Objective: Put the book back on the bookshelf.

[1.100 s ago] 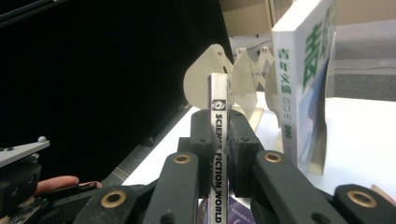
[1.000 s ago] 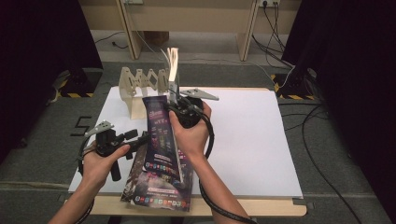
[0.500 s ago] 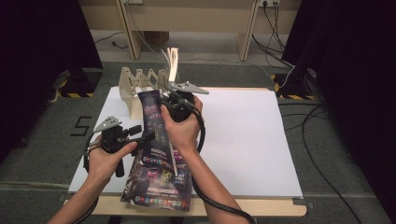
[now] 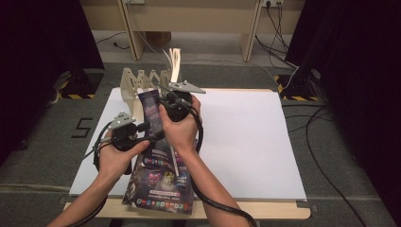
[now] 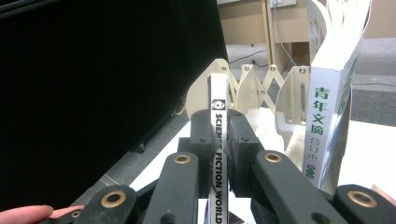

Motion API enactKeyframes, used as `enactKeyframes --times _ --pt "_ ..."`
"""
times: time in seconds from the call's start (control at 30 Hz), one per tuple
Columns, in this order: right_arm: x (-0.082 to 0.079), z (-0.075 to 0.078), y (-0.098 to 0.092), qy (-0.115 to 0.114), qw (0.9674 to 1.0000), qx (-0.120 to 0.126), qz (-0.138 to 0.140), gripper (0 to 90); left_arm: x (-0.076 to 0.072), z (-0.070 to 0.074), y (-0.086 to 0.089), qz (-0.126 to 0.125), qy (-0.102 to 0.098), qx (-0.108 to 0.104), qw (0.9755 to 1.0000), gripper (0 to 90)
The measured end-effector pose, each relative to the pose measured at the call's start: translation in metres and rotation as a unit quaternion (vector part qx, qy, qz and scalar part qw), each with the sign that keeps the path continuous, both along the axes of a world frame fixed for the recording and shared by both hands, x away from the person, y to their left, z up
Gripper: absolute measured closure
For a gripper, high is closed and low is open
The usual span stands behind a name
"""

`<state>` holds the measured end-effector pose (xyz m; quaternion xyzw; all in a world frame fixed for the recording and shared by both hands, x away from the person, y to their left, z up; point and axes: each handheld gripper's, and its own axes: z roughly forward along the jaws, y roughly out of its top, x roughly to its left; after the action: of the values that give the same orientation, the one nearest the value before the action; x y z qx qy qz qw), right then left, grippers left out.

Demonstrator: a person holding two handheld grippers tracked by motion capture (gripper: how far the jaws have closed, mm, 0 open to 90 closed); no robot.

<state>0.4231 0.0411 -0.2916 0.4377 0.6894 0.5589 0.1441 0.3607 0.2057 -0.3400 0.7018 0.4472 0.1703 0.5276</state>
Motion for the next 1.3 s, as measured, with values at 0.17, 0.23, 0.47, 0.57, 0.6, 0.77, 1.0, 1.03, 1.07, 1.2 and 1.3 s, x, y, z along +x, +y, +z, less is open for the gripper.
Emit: enactKeyframes --times 0.17,0.23,0.47,0.57,0.6,0.77,1.0,1.03,1.07,1.2,1.3 --pt "0.001 0.001 0.003 -0.001 1.0000 -0.002 0.000 83.2 0.003 0.003 -0.003 0.005 0.000 0.007 1.0000 29.3" --pt "0.001 0.001 0.003 -0.003 1.0000 -0.006 -0.001 83.2 0.004 0.004 -0.005 0.010 -0.003 0.013 0.9999 29.1" --pt "0.002 0.002 0.005 0.000 1.0000 -0.009 -0.001 83.2 0.009 0.003 -0.013 0.016 -0.008 0.025 0.9995 28.3" --pt "0.002 0.003 0.005 -0.001 0.9999 -0.011 -0.001 83.2 0.011 0.004 -0.016 0.018 -0.007 0.024 0.9995 28.2" --pt "0.002 0.003 0.005 -0.003 0.9999 -0.011 -0.001 83.2 0.012 0.004 -0.018 0.019 -0.008 0.028 0.9994 28.2" --pt "0.003 0.005 0.004 -0.002 1.0000 -0.006 -0.004 83.2 0.016 0.002 -0.026 0.038 -0.025 0.053 0.9976 27.6" --pt "-0.002 0.011 0.006 -0.012 0.9999 -0.001 -0.005 83.1 0.016 -0.001 -0.025 0.051 -0.041 0.067 0.9956 32.1" --pt "-0.004 0.012 0.006 -0.014 0.9999 0.000 -0.005 83.2 0.016 -0.002 -0.023 0.053 -0.042 0.070 0.9952 34.3" --pt "-0.004 0.012 0.006 -0.018 0.9998 0.000 -0.004 83.2 0.016 -0.004 -0.022 0.058 -0.043 0.074 0.9946 36.8" --pt "-0.008 0.011 0.009 -0.021 0.9998 -0.005 0.001 83.1 0.017 -0.012 -0.015 0.070 -0.037 0.071 0.9943 48.1" --pt "-0.009 0.008 0.013 -0.020 0.9997 -0.014 0.002 82.9 0.017 -0.016 -0.013 0.074 -0.026 0.065 0.9948 54.0"
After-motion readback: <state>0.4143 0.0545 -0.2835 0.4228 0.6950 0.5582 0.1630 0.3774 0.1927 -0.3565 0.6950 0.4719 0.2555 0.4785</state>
